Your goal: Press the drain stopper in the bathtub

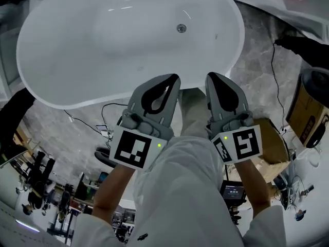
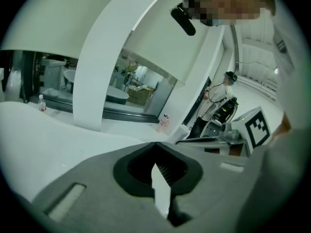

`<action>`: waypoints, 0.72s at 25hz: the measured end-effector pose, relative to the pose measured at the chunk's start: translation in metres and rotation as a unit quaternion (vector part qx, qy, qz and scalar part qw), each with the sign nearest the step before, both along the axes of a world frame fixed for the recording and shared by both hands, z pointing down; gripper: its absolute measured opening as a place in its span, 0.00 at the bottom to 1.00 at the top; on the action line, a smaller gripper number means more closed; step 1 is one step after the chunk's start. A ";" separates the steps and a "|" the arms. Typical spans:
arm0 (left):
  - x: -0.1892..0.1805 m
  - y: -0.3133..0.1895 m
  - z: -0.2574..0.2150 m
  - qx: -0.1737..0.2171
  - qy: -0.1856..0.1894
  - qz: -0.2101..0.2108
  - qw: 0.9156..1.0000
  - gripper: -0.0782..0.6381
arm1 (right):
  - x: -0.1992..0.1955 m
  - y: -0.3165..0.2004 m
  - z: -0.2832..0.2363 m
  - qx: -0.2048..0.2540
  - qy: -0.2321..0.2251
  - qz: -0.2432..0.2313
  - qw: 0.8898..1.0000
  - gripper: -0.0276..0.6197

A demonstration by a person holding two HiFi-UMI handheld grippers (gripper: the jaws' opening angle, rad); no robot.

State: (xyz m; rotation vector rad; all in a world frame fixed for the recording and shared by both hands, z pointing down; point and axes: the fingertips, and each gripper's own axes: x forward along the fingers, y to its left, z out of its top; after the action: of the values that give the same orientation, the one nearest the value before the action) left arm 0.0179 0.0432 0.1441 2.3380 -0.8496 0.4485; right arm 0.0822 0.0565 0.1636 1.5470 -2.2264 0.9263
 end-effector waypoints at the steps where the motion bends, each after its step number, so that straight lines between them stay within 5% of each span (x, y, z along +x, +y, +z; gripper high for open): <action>1: -0.002 0.000 0.009 -0.004 -0.003 -0.007 1.000 0.12 | -0.002 -0.003 0.010 -0.003 -0.001 -0.008 1.000 0.05; 7: -0.015 0.003 0.086 -0.076 0.007 -0.057 0.995 0.12 | -0.009 -0.020 0.073 -0.018 0.009 -0.039 0.999 0.05; 18: -0.027 -0.008 0.198 -0.099 0.000 -0.109 0.989 0.12 | -0.021 -0.045 0.197 -0.039 0.039 -0.090 0.994 0.08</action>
State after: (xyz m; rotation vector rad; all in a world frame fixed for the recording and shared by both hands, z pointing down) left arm -0.0094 0.0351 0.3423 2.0381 -0.9999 0.4199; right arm 0.0609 0.0114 0.3607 1.3013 -2.2039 0.8749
